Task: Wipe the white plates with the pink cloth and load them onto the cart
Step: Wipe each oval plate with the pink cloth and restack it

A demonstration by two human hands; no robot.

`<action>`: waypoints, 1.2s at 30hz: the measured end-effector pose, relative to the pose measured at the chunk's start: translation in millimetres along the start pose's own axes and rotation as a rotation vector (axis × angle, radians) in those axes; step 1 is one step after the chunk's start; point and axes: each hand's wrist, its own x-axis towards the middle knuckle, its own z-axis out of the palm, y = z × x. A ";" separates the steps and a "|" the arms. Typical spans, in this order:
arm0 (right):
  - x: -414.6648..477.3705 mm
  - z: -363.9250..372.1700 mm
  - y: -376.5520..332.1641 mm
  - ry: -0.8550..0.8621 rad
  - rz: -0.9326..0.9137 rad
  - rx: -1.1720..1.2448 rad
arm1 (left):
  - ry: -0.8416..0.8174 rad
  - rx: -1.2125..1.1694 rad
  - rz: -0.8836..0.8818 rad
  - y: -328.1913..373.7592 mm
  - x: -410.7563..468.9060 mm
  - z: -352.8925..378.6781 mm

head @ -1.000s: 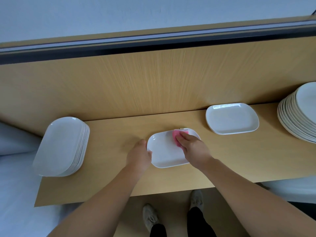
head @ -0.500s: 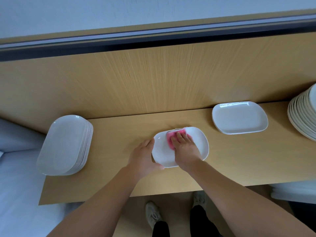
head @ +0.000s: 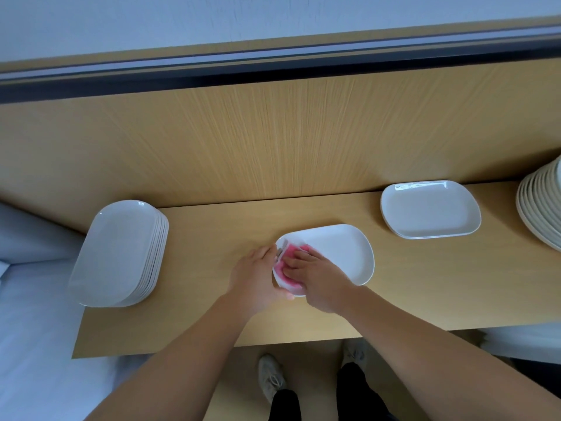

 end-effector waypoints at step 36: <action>-39.2 -45.1 41.2 -0.081 0.171 -0.090 | -0.167 0.249 0.424 1.2 7.2 1.8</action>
